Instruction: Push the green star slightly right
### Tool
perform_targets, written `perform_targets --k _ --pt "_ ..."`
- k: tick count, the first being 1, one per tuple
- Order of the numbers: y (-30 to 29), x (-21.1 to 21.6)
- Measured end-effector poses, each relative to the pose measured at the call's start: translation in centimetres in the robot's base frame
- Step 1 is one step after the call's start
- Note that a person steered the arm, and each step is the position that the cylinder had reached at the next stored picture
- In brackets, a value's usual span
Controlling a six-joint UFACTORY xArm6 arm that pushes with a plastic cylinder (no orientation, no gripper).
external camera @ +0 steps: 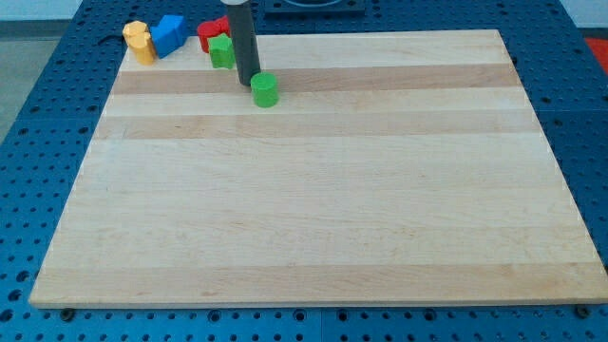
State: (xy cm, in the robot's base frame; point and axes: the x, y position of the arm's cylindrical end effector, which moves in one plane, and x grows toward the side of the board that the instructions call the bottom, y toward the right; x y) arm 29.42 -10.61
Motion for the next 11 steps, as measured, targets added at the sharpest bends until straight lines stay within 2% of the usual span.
perform_targets --k 2,5,6,8,9,11 --pt "-9.8 -2.6" --pt "-9.1 -6.6" --pt "-7.5 -6.8" --pt "5.5 -3.8" --pt "9.9 -2.5" --pt "8.6 -10.0"
